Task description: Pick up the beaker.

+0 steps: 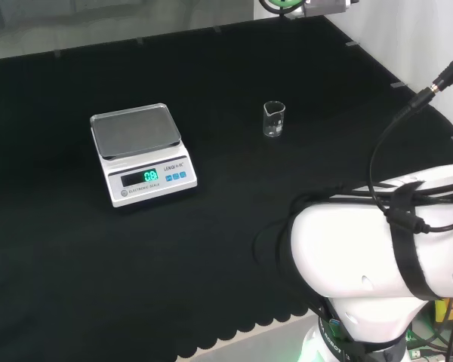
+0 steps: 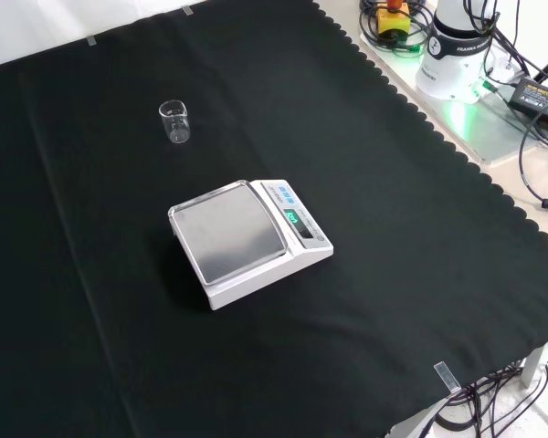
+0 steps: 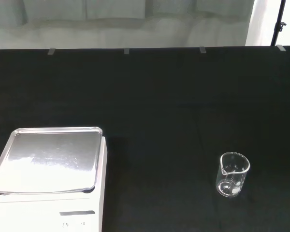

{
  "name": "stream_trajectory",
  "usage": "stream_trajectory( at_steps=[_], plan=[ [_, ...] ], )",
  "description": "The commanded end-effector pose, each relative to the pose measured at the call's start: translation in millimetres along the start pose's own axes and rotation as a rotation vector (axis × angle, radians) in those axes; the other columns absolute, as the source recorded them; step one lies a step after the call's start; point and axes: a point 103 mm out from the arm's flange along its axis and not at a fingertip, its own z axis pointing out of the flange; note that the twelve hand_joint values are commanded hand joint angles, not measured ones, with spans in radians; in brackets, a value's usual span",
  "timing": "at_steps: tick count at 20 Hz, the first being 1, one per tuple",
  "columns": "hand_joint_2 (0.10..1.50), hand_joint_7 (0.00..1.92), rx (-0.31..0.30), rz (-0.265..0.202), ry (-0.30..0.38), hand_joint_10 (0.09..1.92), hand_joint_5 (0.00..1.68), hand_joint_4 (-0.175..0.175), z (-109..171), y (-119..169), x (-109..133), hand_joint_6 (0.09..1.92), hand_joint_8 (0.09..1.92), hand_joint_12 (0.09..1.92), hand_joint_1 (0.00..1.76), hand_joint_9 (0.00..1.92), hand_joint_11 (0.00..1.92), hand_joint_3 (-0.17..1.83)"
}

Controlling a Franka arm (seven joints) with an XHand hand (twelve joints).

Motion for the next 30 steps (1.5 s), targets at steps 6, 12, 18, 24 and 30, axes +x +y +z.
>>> stream_trajectory(
  at_steps=[6,12,18,24,30],
  plan=[
    [0.77,0.00,0.000,0.013,0.005,0.41,0.11,-0.043,2.1,-0.6,-2.9,0.09,0.38,1.44,0.42,0.00,0.00,0.27],
    [0.78,0.00,0.007,0.023,0.014,0.41,0.11,-0.043,4.6,3.6,-8.2,0.09,0.38,1.44,0.42,0.00,0.00,0.26],
    [0.78,0.00,0.043,0.031,0.015,0.41,0.11,-0.043,17.9,19.5,-20.6,0.09,0.38,1.44,0.41,0.00,0.00,0.26],
    [0.76,0.00,0.067,0.033,0.035,0.43,0.17,-0.062,37.8,56.3,-26.0,0.09,0.44,1.44,0.38,0.00,0.00,0.21],
    [0.75,0.00,0.116,0.051,0.040,0.49,0.22,-0.068,60.9,99.4,-28.6,0.09,0.52,1.46,0.37,0.00,0.00,0.15]
  ],
)
